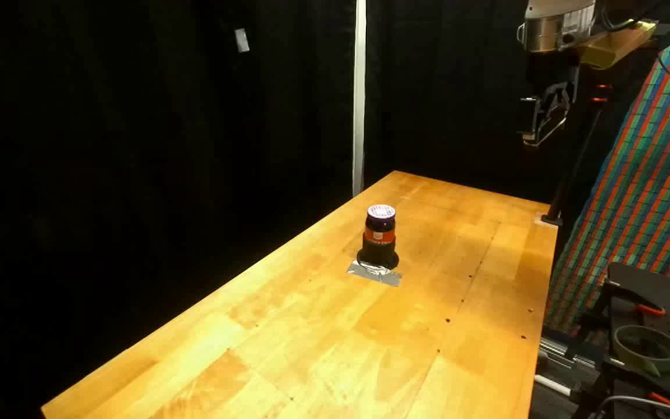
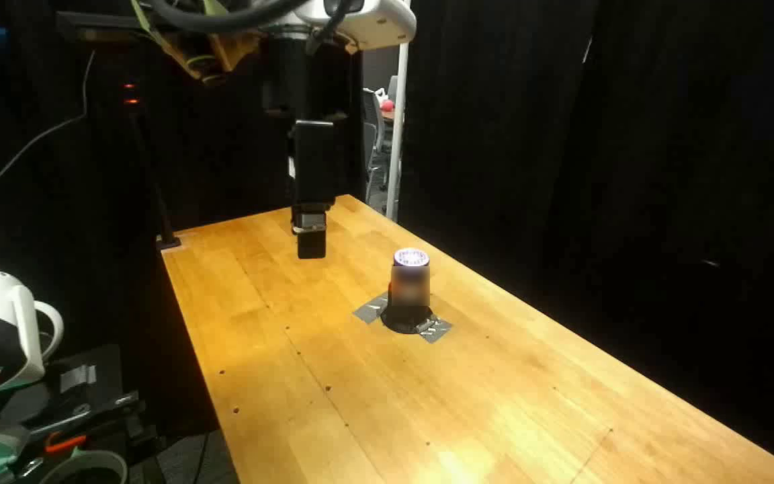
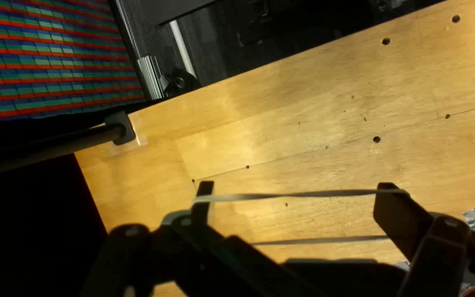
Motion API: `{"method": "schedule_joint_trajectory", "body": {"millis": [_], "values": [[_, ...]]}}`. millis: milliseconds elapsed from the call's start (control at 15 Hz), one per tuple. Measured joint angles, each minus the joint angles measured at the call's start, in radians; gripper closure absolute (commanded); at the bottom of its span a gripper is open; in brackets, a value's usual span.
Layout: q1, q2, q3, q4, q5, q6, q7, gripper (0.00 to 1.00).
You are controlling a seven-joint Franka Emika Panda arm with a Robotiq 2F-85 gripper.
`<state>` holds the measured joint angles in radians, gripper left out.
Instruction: Put the rubber band around the brown cup
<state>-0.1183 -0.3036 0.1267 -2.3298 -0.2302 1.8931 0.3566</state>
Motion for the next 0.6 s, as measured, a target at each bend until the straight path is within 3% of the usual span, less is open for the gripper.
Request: {"method": "schedule_joint_trajectory", "body": {"millis": [400,600], "values": [[0.0,-0.001,0.0,0.005,0.0,0.0,0.0,0.0],[0.033,0.035,-0.006,0.017,0.043,0.015,-0.006,0.0]]}}
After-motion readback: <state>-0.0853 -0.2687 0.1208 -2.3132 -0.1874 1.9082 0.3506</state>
